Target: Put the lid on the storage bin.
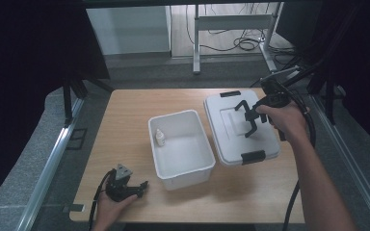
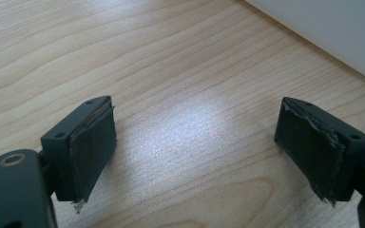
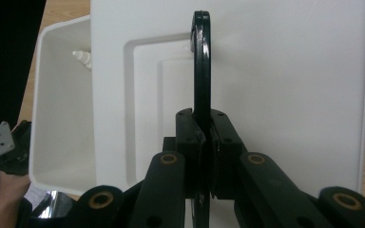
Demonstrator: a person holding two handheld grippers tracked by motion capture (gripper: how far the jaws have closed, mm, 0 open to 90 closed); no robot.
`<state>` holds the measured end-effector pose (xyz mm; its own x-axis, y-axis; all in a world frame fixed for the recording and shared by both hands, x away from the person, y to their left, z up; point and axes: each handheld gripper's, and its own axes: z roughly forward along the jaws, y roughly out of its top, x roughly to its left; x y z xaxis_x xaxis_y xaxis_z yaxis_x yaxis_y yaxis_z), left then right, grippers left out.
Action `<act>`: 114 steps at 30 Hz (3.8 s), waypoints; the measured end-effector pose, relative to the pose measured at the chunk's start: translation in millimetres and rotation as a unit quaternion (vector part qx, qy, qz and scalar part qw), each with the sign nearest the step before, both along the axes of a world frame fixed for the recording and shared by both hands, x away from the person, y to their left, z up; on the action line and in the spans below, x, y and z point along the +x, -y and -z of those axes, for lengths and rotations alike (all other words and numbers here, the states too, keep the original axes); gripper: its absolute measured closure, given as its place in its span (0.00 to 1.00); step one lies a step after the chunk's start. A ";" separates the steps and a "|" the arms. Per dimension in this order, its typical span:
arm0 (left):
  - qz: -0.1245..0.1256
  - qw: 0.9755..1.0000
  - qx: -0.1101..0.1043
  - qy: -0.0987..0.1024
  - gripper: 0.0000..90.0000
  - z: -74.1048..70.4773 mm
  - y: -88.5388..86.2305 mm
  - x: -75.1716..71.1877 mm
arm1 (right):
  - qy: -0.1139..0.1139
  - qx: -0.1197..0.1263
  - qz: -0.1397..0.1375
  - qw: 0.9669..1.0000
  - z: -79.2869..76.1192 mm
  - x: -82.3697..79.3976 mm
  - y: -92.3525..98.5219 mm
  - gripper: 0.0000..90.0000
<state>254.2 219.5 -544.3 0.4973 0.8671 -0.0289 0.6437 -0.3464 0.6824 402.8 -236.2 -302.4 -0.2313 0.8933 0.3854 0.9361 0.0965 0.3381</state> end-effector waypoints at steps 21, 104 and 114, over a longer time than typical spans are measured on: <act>-0.001 1.000 -0.002 0.000 0.15 0.2 0.3 -0.3 | -0.016 0.006 -0.043 0.999 0.5 8.0 -72.5 0.94; 0.004 1.000 -0.002 0.000 0.15 0.4 1.1 -0.7 | -0.077 0.023 -0.046 0.996 48.1 7.9 -183.0 0.94; 0.005 1.000 -0.001 0.000 0.15 0.2 1.1 -0.9 | -0.075 0.010 -0.050 0.996 51.1 5.6 -180.7 0.93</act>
